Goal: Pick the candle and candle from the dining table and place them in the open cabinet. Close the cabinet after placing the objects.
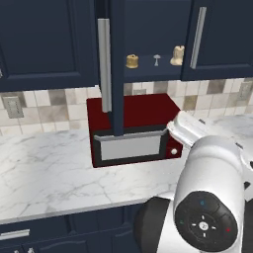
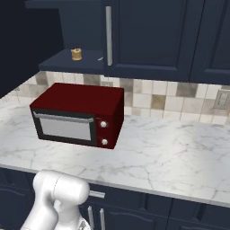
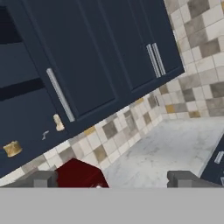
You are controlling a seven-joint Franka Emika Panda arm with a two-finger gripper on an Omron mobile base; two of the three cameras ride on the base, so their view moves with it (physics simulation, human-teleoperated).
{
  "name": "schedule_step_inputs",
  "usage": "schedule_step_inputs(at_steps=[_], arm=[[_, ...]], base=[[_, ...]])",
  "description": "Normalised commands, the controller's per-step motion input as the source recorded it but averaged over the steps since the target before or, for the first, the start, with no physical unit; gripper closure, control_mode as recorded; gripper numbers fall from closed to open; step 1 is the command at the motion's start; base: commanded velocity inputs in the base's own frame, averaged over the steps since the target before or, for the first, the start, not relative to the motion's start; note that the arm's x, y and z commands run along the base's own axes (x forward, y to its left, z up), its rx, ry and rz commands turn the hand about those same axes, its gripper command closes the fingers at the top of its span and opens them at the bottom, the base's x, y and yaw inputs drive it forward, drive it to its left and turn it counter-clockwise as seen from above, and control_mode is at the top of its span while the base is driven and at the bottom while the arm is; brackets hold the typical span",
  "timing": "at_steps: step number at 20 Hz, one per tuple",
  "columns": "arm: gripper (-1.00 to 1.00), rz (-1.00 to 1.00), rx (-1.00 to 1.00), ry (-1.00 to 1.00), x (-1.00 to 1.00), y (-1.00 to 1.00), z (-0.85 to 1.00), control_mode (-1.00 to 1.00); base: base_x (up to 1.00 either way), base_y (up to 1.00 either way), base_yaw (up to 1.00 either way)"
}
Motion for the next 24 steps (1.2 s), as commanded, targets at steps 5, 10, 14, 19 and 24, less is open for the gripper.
schedule_step_inputs(at_steps=[5, 10, 14, 19, 24], arm=[[-1.0, 0.0, -0.13, -0.02, -0.31, 0.44, 0.0, -1.0], [-1.0, 0.0, -0.14, 0.0, -0.14, 0.59, 0.0, -1.0], [-1.0, -0.01, -0.11, 0.0, -0.23, 0.56, 0.0, -1.0], [-1.0, -0.04, -0.07, 0.0, -0.14, 0.5, 0.0, -1.0], [-1.0, -0.07, -0.06, 0.0, 0.0, 0.46, 0.0, -1.0]], base=[[0.0, 0.0, 0.0], [0.0, 0.0, 0.0], [0.0, 0.0, 0.0], [0.0, 0.0, 0.0], [0.0, 0.0, 0.0]])
